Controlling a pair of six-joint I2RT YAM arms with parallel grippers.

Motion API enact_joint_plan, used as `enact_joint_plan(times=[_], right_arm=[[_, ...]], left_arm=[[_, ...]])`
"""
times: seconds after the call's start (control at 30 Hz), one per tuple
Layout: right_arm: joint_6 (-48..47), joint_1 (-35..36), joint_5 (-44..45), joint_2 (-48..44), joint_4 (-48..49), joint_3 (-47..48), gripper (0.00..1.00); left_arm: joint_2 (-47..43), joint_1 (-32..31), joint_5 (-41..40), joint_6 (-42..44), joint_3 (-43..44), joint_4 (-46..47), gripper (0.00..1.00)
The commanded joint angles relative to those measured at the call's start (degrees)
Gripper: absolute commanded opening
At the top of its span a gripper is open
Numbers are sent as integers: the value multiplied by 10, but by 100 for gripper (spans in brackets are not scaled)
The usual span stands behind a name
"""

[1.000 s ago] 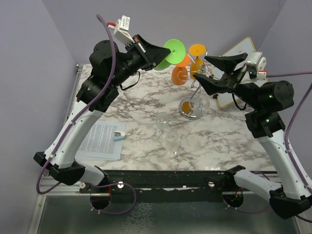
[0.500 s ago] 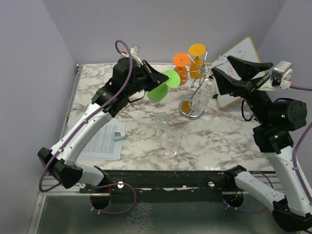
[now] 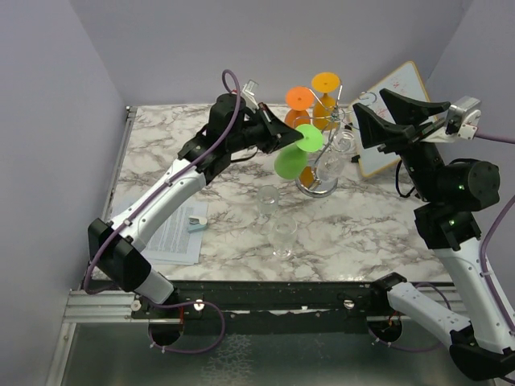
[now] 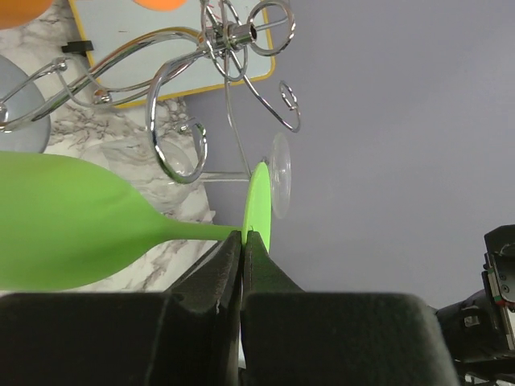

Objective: Place the wine glass upside down on the wine glass rack

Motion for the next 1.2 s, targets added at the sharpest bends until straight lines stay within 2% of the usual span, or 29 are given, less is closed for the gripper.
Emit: enact_joint_plan(times=[0.0,0.3,0.83,1.17], right_arm=[[-6,3,39,-3,-6,-2,67],[-5,3,57,-14,-29,-6,66],[10,3,60,-25,-47,-7,66],[18,3,58,-28,-52,-9,66]], left_arm=[[30,-1,45,-26,37,54,0],[86,-1,35,-30,89,71,0],[81,1,-122,26,94,24,0],[78,10,-83,-9,54,79,0]])
